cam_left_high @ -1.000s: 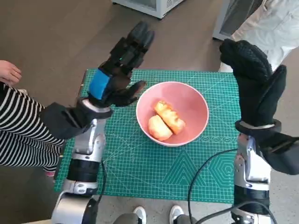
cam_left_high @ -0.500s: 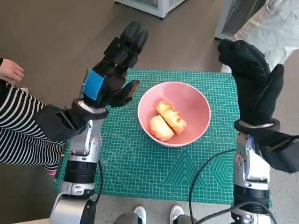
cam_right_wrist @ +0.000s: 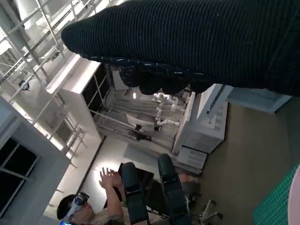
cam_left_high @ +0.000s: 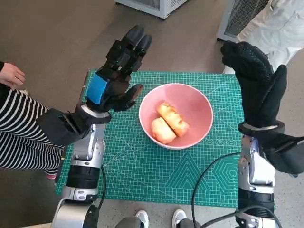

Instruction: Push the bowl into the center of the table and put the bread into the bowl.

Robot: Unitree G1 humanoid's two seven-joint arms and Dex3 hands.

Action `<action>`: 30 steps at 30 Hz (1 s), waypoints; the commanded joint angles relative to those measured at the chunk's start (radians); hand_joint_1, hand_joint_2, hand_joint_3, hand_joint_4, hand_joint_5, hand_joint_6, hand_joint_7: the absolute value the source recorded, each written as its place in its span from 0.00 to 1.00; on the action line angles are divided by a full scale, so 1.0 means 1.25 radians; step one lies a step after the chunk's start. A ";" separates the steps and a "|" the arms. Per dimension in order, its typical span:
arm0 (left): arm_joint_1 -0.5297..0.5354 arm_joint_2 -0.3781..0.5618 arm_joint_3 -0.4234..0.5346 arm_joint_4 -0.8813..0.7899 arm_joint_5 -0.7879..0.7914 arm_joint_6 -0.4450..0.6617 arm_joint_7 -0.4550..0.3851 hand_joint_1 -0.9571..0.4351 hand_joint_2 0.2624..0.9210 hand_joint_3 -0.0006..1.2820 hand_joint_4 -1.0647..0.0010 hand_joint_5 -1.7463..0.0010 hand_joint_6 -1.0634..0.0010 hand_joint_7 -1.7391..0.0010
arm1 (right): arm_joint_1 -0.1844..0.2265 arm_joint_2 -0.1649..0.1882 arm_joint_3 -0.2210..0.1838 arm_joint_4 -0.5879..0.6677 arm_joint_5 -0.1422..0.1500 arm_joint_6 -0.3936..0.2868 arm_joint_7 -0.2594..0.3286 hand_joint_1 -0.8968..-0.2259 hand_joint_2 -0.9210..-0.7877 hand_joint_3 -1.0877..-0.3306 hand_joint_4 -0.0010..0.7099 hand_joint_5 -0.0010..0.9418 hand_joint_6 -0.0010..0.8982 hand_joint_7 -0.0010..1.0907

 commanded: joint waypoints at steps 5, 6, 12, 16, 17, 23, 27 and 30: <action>0.012 -0.003 0.002 -0.014 0.008 -0.018 0.004 0.19 1.00 0.35 0.93 0.99 1.00 0.78 | -0.004 -0.008 -0.002 0.011 -0.007 0.014 -0.006 0.32 0.00 0.56 0.21 0.00 0.09 0.42; 0.013 -0.003 0.002 -0.014 0.009 -0.018 0.004 0.19 1.00 0.35 0.93 0.99 1.00 0.78 | -0.005 -0.008 -0.002 0.013 -0.008 0.013 -0.005 0.32 0.00 0.56 0.21 0.00 0.09 0.42; 0.016 -0.004 0.005 -0.012 0.005 -0.022 0.004 0.20 1.00 0.34 0.93 0.99 1.00 0.78 | -0.004 -0.010 -0.003 0.015 -0.006 0.016 -0.002 0.31 0.00 0.56 0.21 0.00 0.09 0.42; 0.018 -0.005 0.005 -0.013 0.005 -0.025 0.003 0.20 1.00 0.34 0.93 0.99 1.00 0.78 | -0.003 -0.012 -0.004 0.017 -0.003 0.018 0.001 0.31 0.00 0.56 0.21 0.00 0.09 0.42; 0.019 -0.005 0.004 -0.014 0.005 -0.025 0.003 0.20 1.00 0.34 0.93 0.99 1.00 0.78 | -0.003 -0.012 -0.004 0.016 -0.003 0.019 0.001 0.31 0.00 0.56 0.21 0.00 0.09 0.42; 0.021 -0.004 0.004 -0.016 0.004 -0.025 0.002 0.20 1.00 0.34 0.93 0.99 1.00 0.77 | 0.001 -0.011 -0.005 0.012 0.000 0.026 0.001 0.31 0.00 0.56 0.21 0.00 0.09 0.42; 0.020 -0.004 0.006 -0.010 0.000 -0.025 -0.001 0.20 1.00 0.32 0.93 0.99 1.00 0.78 | 0.002 -0.011 -0.004 0.011 0.000 0.028 0.001 0.30 0.00 0.56 0.21 0.00 0.09 0.42; 0.021 -0.005 0.008 -0.008 -0.004 -0.024 -0.003 0.21 1.00 0.31 0.93 0.99 1.00 0.78 | 0.003 -0.011 -0.004 0.013 -0.002 0.026 0.001 0.30 0.00 0.56 0.21 0.00 0.08 0.42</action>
